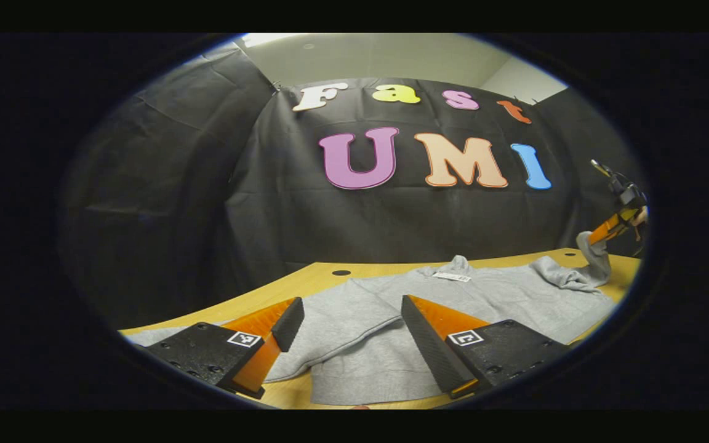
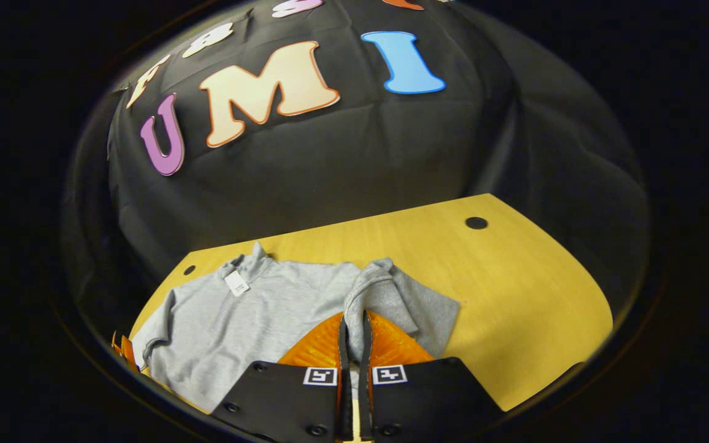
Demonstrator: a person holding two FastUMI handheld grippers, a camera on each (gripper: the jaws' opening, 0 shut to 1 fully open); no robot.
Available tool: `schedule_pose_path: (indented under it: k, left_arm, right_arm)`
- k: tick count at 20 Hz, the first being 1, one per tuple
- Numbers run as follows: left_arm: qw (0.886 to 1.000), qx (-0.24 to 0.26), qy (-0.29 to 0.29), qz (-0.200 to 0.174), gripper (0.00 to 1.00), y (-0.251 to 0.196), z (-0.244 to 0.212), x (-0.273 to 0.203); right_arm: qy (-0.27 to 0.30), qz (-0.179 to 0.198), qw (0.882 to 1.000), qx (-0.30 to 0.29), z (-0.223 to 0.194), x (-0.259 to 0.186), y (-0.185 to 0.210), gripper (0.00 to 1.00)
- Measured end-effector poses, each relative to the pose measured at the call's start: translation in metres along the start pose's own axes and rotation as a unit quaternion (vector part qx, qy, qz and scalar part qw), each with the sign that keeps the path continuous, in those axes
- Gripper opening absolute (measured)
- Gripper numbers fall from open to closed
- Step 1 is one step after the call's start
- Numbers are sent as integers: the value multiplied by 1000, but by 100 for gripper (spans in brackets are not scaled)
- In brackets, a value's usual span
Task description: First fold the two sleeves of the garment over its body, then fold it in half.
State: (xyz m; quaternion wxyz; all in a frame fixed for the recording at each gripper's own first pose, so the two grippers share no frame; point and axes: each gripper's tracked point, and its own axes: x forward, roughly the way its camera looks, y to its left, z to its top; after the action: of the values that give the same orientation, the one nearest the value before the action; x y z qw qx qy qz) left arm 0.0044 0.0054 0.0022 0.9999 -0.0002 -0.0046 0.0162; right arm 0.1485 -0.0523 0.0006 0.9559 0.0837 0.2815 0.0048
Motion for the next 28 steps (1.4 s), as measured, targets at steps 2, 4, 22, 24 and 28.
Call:
schedule_pose_path:
  k: [2, 4, 22, 24, 28]
  left_arm:
    - [1000, 0, 0, 0, 94, 0, 0, 0]
    - [1000, 0, 0, 1, 94, 0, 0, 0]
    - [1000, 0, 0, -2, 94, 0, -1, 0]
    - [1000, 0, 0, -2, 94, 0, -1, 0]
    - [1000, 0, 0, -2, 94, 0, -1, 0]
  right_arm:
    - [8, 22, 1000, -10, -3, 12, 29, 6]
    - [10, 46, 999, -9, -2, 22, 60, 6]
    - [10, 216, 976, -30, -26, 44, 306, 6]
    - [19, 241, 970, -24, -36, 43, 334, 6]
    - [37, 281, 959, 6, -59, 46, 378, 6]
